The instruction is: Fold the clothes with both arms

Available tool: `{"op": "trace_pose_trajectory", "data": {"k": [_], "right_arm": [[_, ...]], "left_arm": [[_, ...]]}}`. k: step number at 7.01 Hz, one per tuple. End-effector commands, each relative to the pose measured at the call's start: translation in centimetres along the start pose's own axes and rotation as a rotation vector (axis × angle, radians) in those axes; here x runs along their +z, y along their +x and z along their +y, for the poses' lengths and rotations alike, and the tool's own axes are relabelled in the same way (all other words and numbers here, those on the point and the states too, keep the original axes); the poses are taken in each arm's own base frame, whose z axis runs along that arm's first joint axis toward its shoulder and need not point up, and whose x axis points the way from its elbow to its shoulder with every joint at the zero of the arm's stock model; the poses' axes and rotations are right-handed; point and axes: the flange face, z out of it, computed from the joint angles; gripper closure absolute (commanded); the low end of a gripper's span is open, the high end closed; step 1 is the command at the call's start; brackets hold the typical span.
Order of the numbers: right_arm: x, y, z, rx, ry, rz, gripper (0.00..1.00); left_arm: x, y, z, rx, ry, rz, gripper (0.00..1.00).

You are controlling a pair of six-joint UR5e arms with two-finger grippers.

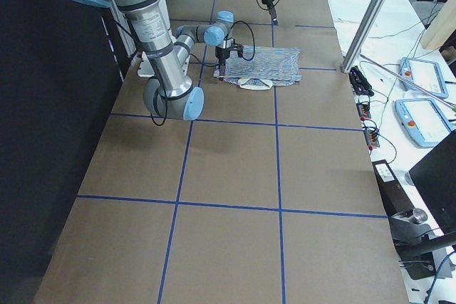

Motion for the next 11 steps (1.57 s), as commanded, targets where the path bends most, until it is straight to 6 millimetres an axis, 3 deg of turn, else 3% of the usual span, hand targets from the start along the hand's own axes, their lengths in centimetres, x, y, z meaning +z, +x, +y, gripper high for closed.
{"op": "trace_pose_trajectory", "data": {"k": [1, 4, 5, 7, 8, 9, 11], "right_arm": [[0.5, 2.4, -0.8, -0.009, -0.008, 0.041, 0.00], [1.8, 10.3, 1.2, 0.000, -0.008, 0.072, 0.00], [-0.6, 10.6, 1.1, -0.020, 0.016, 0.031, 0.00], [-6.0, 6.3, -0.8, -0.087, 0.088, -0.072, 0.00], [-6.5, 3.1, -2.4, -0.094, 0.098, -0.087, 0.00], [-5.1, 0.9, -4.0, -0.096, 0.107, -0.078, 0.00], [-1.4, -0.4, -4.4, -0.128, 0.093, -0.047, 0.00]], "left_arm": [[-0.1, 0.3, 0.1, -0.001, 0.000, 0.006, 0.00], [-0.3, 0.7, 0.4, -0.003, -0.002, 0.014, 0.00], [-0.4, 0.7, 0.4, -0.001, -0.002, 0.015, 0.00], [-0.5, 0.6, 0.4, 0.004, -0.001, 0.015, 0.00], [-0.4, 0.5, 0.4, 0.005, -0.002, 0.014, 0.00], [-0.2, 0.4, 0.4, 0.004, -0.003, 0.011, 0.00], [-0.3, 0.4, 0.4, 0.004, -0.003, 0.011, 0.00]]}}
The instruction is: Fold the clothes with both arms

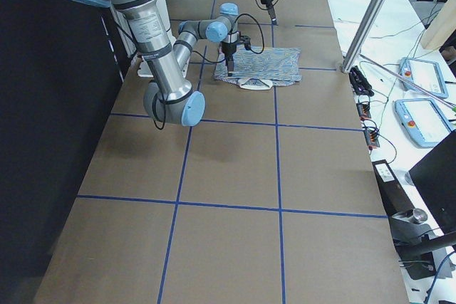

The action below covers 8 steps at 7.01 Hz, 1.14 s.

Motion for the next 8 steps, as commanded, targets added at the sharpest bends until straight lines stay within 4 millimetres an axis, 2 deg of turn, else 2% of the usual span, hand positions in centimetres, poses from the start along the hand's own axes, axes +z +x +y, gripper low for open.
{"op": "trace_pose_trajectory", "data": {"k": [1, 4, 8], "right_arm": [[2.3, -0.7, 0.1, -0.023, -0.019, 0.022, 0.00], [3.9, -0.2, 1.3, -0.038, -0.056, 0.052, 0.00], [4.0, 0.4, 1.2, -0.049, -0.071, 0.080, 0.00]], "left_arm": [[0.0, 0.0, 0.0, 0.000, 0.000, 0.000, 0.00], [0.0, -0.1, 0.0, 0.000, 0.000, -0.001, 0.00], [0.0, 0.0, 0.0, -0.001, 0.000, 0.000, 0.00]]}}
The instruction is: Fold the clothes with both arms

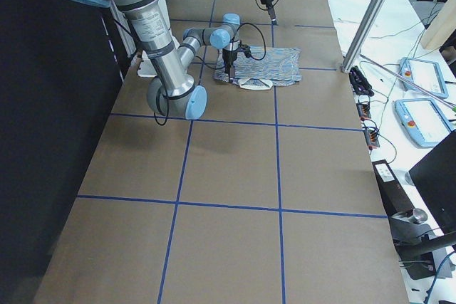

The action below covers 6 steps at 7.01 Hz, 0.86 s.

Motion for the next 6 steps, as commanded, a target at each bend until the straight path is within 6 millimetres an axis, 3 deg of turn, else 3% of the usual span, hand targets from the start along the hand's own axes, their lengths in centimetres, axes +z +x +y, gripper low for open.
{"op": "trace_pose_trajectory", "data": {"k": [1, 4, 6], "right_arm": [[0.1, 0.6, -0.1, 0.007, -0.007, 0.019, 0.00], [1.3, 3.2, 0.2, 0.026, -0.016, 0.050, 0.00], [1.5, 6.9, 1.4, 0.043, -0.014, 0.058, 0.00]], "left_arm": [[-0.1, 0.1, 0.0, -0.001, 0.001, 0.002, 0.00], [-0.2, 0.2, 0.0, -0.003, 0.000, 0.005, 0.00], [-0.3, 0.4, 0.0, -0.005, 0.000, 0.010, 0.00]]}}
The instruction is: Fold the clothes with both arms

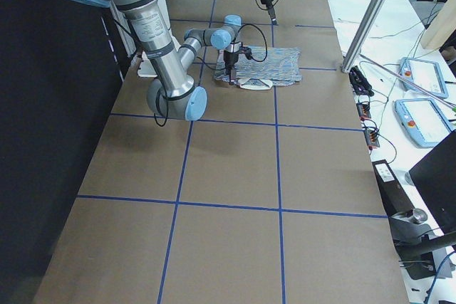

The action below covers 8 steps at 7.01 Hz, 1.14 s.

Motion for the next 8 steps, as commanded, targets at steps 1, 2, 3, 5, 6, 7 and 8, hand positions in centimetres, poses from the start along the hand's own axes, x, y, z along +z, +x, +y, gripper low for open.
{"op": "trace_pose_trajectory", "data": {"k": [1, 2, 3, 5, 6, 7, 8], "right_arm": [[-0.1, 4.8, 1.3, -0.005, 0.007, 0.004, 0.00], [-1.9, 5.3, 1.1, -0.037, 0.011, 0.006, 0.00], [-4.0, 3.5, 0.2, -0.049, 0.038, -0.020, 0.00], [-6.3, -2.6, -3.9, -0.050, 0.053, -0.038, 0.00], [-5.2, -4.1, -5.4, -0.050, 0.058, -0.043, 0.00], [-3.7, -4.3, -5.9, -0.047, 0.053, -0.039, 0.00], [-3.0, -3.9, -5.8, -0.045, 0.043, -0.028, 0.00]], "left_arm": [[0.0, 0.1, 0.0, -0.001, 0.000, 0.001, 0.00], [0.0, 0.1, 0.0, -0.001, 0.000, 0.001, 0.00], [0.0, 0.1, 0.0, -0.001, 0.000, 0.001, 0.00], [0.0, -0.1, 0.1, 0.003, -0.001, 0.000, 0.00], [0.0, -0.1, 0.1, 0.004, -0.001, 0.000, 0.00], [0.0, -0.1, 0.1, 0.004, -0.001, 0.000, 0.00], [0.0, -0.1, 0.1, 0.004, -0.001, 0.000, 0.00]]}}
